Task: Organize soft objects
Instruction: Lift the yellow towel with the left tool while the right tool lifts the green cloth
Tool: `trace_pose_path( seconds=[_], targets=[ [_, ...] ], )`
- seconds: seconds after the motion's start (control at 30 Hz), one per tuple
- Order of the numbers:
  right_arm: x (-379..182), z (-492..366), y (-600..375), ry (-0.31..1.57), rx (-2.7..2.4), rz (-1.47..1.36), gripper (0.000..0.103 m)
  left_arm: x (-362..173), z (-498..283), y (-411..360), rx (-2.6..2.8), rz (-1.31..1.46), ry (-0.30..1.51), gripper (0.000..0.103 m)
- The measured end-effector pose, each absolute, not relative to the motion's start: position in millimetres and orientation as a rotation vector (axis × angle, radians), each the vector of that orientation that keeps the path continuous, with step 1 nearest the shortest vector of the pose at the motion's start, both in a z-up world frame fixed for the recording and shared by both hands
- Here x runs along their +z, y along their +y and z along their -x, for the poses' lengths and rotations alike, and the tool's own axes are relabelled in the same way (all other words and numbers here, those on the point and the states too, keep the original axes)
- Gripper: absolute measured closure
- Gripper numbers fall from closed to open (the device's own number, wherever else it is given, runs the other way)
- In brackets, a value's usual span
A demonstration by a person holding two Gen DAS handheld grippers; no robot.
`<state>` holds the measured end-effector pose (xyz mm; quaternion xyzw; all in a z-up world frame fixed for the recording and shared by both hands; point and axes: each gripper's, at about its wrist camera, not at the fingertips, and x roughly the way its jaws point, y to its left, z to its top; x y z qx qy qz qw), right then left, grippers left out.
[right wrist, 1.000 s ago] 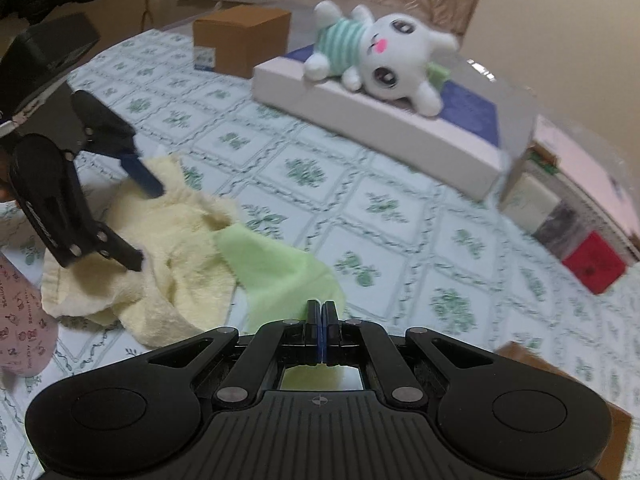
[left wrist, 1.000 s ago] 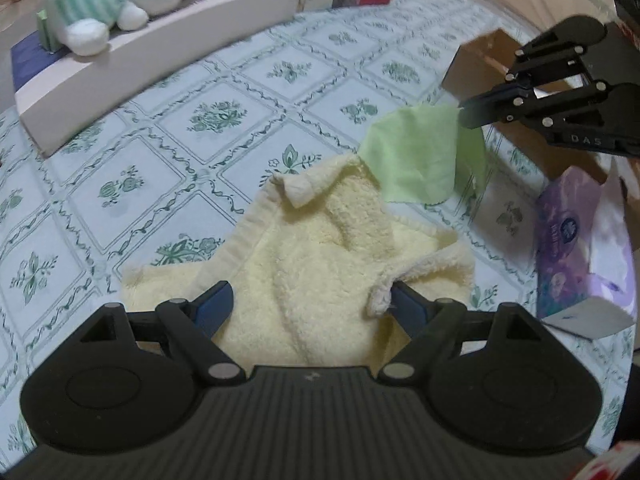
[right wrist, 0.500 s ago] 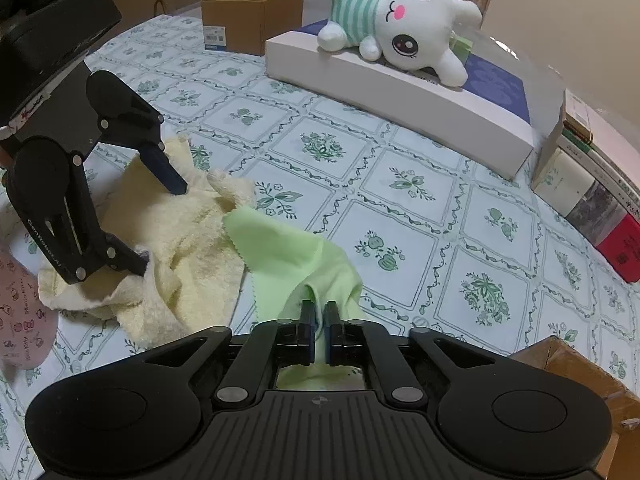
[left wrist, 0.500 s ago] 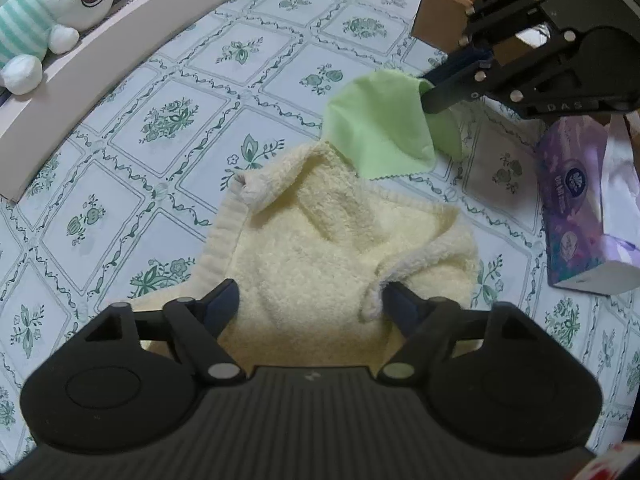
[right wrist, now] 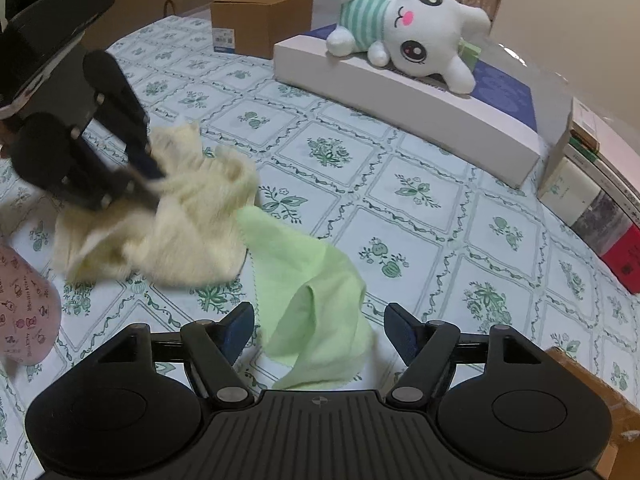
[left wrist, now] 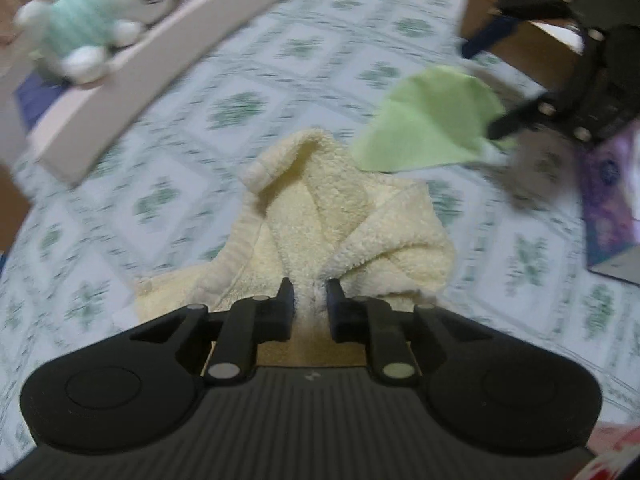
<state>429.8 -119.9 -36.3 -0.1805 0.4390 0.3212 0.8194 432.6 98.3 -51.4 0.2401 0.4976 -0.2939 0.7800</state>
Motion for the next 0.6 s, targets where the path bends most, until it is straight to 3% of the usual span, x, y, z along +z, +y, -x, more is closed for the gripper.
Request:
trace_pose_path(
  seconds=[0.13,0.2,0.23,0.27,0.43,0.6],
  targets=[
    [-39,-432,-117,0.937,0.677,0.379,0.031,-49,-432,110,-0.615,-0.481,1.058,0.076],
    [-40,-432,-118,0.935,0.668,0.376,0.031,-45,-432,114,-0.600,-0.463,1.071,0.054],
    [-40,-433,-119,0.935,0.663,0.374,0.031,-43,-432,117,-0.604,-0.444,1.079,0.038],
    [-40,-433,-120,0.936,0.660,0.371,0.031,-39,-431,121,-0.611,-0.416,1.075,0.030],
    [-41,-434,-126,0.942,0.634,0.354,0.031,-35,-431,121,-0.667,-0.325,1.111,0.015],
    [-41,-435,-129,0.952,0.632,0.342,0.031,-52,-427,101,-0.696,-0.412,1.127,0.010]
  ],
)
